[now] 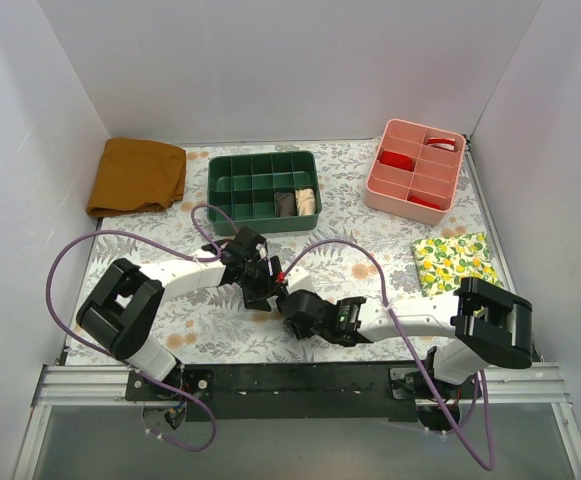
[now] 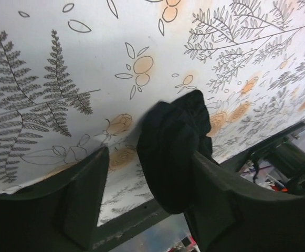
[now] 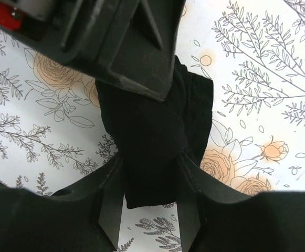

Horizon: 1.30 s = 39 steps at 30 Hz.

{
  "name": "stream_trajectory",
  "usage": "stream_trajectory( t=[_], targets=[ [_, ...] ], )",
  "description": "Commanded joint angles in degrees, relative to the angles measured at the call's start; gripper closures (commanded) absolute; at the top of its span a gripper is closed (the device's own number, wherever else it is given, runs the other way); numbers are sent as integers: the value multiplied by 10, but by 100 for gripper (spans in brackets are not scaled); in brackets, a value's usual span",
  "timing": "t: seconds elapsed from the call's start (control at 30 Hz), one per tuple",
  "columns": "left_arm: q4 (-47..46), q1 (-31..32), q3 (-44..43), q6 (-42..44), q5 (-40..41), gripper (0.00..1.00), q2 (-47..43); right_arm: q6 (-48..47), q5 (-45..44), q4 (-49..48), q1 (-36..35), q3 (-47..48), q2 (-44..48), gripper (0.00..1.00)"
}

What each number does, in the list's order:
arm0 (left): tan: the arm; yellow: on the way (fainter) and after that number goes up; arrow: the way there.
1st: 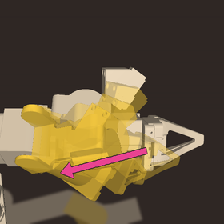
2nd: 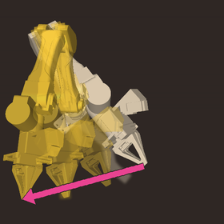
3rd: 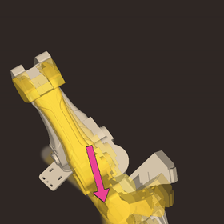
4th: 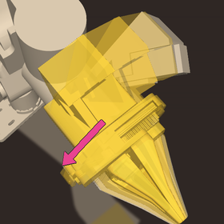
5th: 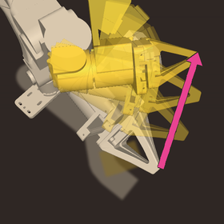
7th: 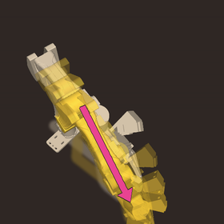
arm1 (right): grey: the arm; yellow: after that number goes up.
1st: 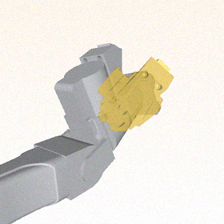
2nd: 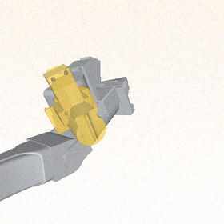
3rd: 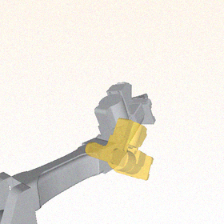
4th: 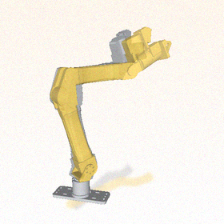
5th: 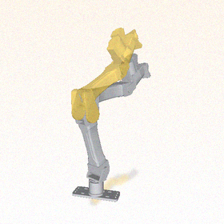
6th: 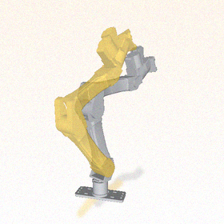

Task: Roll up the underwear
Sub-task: Roll the underwear to the center of the board.

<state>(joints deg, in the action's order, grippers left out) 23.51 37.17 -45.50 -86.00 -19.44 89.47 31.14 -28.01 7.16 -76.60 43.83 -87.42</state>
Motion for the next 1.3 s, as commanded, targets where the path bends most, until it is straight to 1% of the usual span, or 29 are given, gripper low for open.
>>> stream_trajectory(
  t=[0.0,0.03,0.07,0.13,0.23,0.43,0.53,0.7,0.77,0.8,0.93,0.97,1.07,1.17,1.2,1.27],
  targets=[
    [8,-3,3,-19,57,37,-27,48,150,16,30,-73,-10,94],
    [8,-4,5,-24,63,36,-36,47,167,8,36,-82,-6,94],
    [5,-9,10,-27,71,31,-41,47,175,5,40,-86,0,94],
    [5,-13,16,-33,80,26,-56,43,200,-2,54,-96,2,94],
    [2,-25,32,-43,96,22,-77,45,218,-7,65,-103,1,95],
    [-7,-44,70,-58,123,17,-144,40,246,-16,81,-107,-14,95],
    [-38,-47,92,-58,106,18,-177,41,259,-14,92,-106,-25,95],
    [-131,-47,160,-58,57,20,-221,31,277,-20,102,-106,-31,96],
    [-164,-47,180,-54,28,21,-238,28,296,-16,109,-104,-35,96],
    [-191,-47,196,-53,18,23,-243,25,299,-15,115,-103,-40,96],
    [-232,-47,232,-49,-7,26,-262,16,313,-10,120,-96,-51,96],
    [-259,-47,238,-51,-11,27,-270,16,313,-6,120,-93,-53,96],
    [-280,-47,265,-62,-9,27,-294,14,313,-1,122,-89,-58,96],
    [-283,-47,280,-75,17,27,-329,15,310,4,123,-87,-62,96],
    [-265,-47,281,-79,32,27,-358,15,310,5,124,-86,-63,96],
    [-247,-47,286,-80,60,28,-386,15,311,6,125,-86,-63,96]
  ],
)
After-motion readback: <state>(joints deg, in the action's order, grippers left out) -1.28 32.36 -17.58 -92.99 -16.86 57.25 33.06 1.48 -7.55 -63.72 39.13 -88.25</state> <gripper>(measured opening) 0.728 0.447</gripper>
